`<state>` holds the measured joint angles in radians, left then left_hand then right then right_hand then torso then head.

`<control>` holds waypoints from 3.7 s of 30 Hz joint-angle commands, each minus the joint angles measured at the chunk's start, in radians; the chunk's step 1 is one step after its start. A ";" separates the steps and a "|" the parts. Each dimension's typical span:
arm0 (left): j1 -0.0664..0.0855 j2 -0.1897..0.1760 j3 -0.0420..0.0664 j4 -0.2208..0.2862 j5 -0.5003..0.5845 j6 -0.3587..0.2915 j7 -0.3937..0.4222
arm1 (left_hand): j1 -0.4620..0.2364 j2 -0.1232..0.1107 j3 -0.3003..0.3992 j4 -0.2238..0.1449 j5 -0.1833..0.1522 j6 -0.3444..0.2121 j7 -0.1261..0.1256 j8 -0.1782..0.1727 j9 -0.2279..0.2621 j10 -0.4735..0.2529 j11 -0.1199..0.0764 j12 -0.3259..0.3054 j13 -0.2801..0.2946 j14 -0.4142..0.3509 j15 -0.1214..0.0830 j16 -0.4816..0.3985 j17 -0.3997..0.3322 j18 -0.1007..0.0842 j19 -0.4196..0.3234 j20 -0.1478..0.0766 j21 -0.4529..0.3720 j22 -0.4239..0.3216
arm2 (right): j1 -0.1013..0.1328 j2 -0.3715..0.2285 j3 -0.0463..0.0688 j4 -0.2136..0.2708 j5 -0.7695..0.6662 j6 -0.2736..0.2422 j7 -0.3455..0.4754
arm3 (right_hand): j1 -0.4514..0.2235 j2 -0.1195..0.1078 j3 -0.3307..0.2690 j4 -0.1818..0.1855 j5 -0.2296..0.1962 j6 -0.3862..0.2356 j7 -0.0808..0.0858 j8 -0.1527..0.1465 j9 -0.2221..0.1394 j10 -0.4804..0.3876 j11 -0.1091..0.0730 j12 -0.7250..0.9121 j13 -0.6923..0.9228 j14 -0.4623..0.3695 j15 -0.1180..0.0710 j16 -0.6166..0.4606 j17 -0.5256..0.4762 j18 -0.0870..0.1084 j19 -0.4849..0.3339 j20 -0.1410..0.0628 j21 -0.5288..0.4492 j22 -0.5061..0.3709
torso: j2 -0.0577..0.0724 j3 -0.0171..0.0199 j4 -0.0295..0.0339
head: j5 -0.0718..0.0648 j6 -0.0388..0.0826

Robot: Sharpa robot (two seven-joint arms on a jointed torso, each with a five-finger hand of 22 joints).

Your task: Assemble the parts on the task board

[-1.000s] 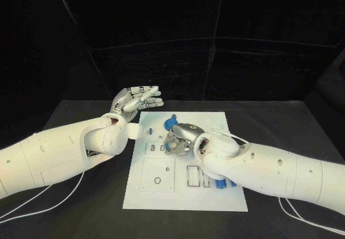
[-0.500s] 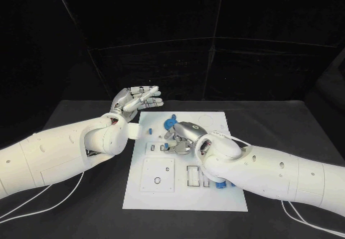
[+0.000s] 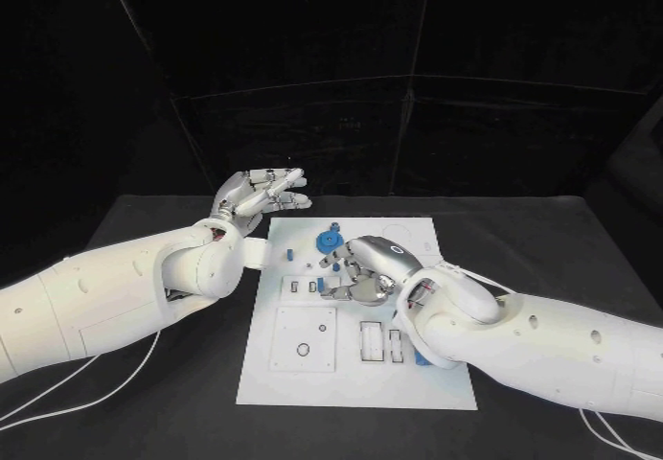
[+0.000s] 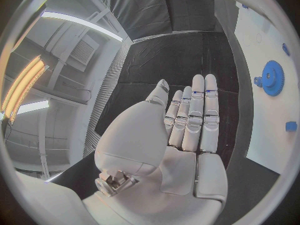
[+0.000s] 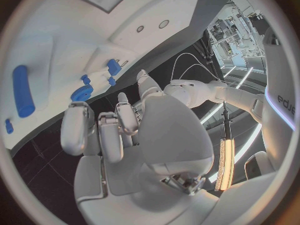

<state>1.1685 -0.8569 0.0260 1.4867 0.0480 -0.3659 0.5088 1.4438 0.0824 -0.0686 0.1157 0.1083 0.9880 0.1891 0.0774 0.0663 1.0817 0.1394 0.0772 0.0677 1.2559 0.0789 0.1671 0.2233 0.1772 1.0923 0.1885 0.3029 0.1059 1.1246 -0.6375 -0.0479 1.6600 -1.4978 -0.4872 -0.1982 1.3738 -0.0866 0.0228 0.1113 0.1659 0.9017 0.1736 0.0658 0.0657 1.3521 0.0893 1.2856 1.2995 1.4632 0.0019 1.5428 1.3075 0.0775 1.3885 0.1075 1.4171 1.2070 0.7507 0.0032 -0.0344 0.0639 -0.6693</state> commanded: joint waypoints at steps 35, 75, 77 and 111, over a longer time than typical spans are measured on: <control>0.147 0.127 -0.094 -0.111 -1.076 0.554 -1.021 | -0.203 0.048 -0.190 0.171 -0.003 -0.010 -0.124 0.392 0.402 0.204 -0.147 1.046 0.995 0.315 -0.151 1.404 1.348 -0.109 0.357 -0.152 1.063 1.107 | 0.168 -0.264 0.031 -0.045 0.532 0.101 0.176 | 0.034 0.027 -0.034 0.006 0.085 0.022 -0.009 0.036 0.007 -0.028 -0.012 -0.027 -0.030 0.077 -0.001 -0.036 0.138 0.012 -0.047 0.001 -0.051 -0.089 | -0.088 0.0196 0.0124 | 0.003 -0.041; 0.166 0.277 -0.157 -0.191 -1.101 0.613 -1.046 | -0.255 0.059 -0.231 0.169 -0.030 -0.040 -0.134 0.462 0.496 0.235 -0.155 1.113 1.064 0.315 -0.157 1.404 1.348 -0.124 0.390 -0.158 1.111 1.191 | 0.168 -0.211 0.031 -0.102 0.510 0.131 0.146 | 0.049 0.037 -0.061 0.009 0.155 0.019 -0.011 0.045 0.005 -0.036 -0.015 -0.040 -0.048 0.072 -0.005 -0.052 0.115 0.018 -0.059 -0.004 -0.072 -0.122 | -0.085 0.0177 0.0130 | 0.001 -0.066; 0.166 0.280 -0.160 -0.194 -1.100 0.616 -1.047 | -0.252 0.058 -0.230 0.168 -0.028 -0.041 -0.134 0.463 0.498 0.235 -0.155 1.114 1.064 0.315 -0.157 1.404 1.348 -0.124 0.390 -0.158 1.111 1.191 | 0.168 -0.210 0.031 -0.102 0.510 0.132 0.146 | 0.049 0.037 -0.061 0.009 0.155 0.019 -0.011 0.045 0.005 -0.036 -0.015 -0.040 -0.048 0.072 -0.005 -0.052 0.115 0.018 -0.059 -0.004 -0.072 -0.122 | -0.085 0.0174 0.0129 | 0.001 -0.066; 0.163 0.301 -0.175 -0.212 -1.075 0.630 -1.050 | -0.205 0.064 -0.208 0.155 -0.019 -0.052 -0.135 0.477 0.526 0.235 -0.156 1.117 1.068 0.315 -0.157 1.404 1.348 -0.125 0.392 -0.158 1.115 1.201 | 0.167 -0.193 0.031 -0.116 0.510 0.139 0.147 | 0.048 0.038 -0.063 0.011 0.159 0.020 -0.011 0.046 0.005 -0.036 -0.015 -0.040 -0.048 0.072 -0.005 -0.053 0.112 0.018 -0.061 -0.004 -0.074 -0.126 | -0.084 0.0169 0.0148 | 0.001 -0.075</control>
<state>1.3309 -0.5571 -0.1488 1.2741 -1.0376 0.2632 -0.5359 1.2327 0.1448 -0.2812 0.2701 0.0852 0.9413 0.0534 0.5487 0.5916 1.3096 -0.0143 1.1890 1.1348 1.4669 -0.0694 1.5677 1.3075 0.0690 1.4628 0.0335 1.4114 1.3054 1.2900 -0.8314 -0.0178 1.5442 -0.9847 -0.3551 -0.0545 1.4108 -0.0495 -0.0331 0.1232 0.3214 0.9177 0.1644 0.1073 0.0708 1.3237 0.0749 1.2489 1.2526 1.4633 0.0018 1.4954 1.3077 0.0774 1.3365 0.1051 1.3461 1.0817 0.6667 0.0199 -0.0195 0.0639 -0.7424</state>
